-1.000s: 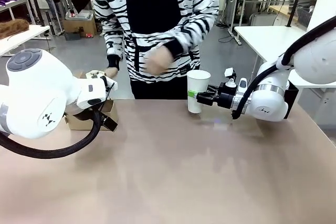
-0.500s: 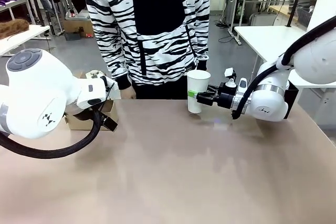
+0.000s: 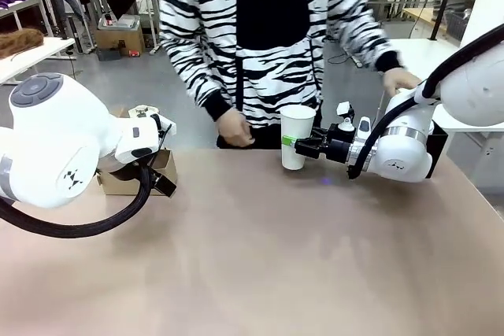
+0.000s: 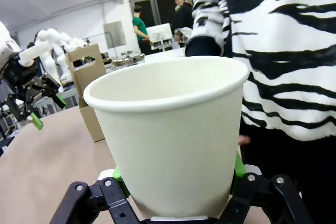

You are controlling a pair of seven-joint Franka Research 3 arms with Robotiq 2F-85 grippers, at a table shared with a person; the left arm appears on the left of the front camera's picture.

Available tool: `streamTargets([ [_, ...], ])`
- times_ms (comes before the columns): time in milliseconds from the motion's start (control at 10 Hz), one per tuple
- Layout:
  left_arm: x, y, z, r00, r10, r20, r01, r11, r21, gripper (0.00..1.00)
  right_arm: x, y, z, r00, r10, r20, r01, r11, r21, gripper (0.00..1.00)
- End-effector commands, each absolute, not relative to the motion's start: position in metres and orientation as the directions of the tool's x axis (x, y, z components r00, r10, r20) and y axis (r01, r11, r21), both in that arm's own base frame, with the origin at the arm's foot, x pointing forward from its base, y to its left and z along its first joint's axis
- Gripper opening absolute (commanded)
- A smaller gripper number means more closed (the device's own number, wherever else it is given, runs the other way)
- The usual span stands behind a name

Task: Pour a drink into a cup and package it in a carrier.
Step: When a person places the Paper Cup Lid on the 600 ml Paper Cup , lift the 600 ml Paper Cup.

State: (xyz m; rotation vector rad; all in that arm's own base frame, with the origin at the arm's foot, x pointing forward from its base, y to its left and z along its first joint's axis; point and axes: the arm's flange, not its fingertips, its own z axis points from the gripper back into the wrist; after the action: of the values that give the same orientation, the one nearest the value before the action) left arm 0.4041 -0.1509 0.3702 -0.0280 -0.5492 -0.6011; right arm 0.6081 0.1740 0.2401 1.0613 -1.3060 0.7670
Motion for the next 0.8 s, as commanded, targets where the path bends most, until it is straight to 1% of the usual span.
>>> streamTargets([
  [0,0.4037,-0.1511,0.3704,0.686,-0.529,0.499,0.545,0.828,0.130,1.00,0.6074,0.1754,0.2454,0.139,-0.123,0.983,-0.917,0.358,0.175,0.80],
  [700,0.4037,-0.1511,0.3704,0.686,-0.529,0.499,0.545,0.828,0.130,1.00,0.6074,0.1754,0.2454,0.139,-0.123,0.983,-0.917,0.358,0.175,0.80],
])
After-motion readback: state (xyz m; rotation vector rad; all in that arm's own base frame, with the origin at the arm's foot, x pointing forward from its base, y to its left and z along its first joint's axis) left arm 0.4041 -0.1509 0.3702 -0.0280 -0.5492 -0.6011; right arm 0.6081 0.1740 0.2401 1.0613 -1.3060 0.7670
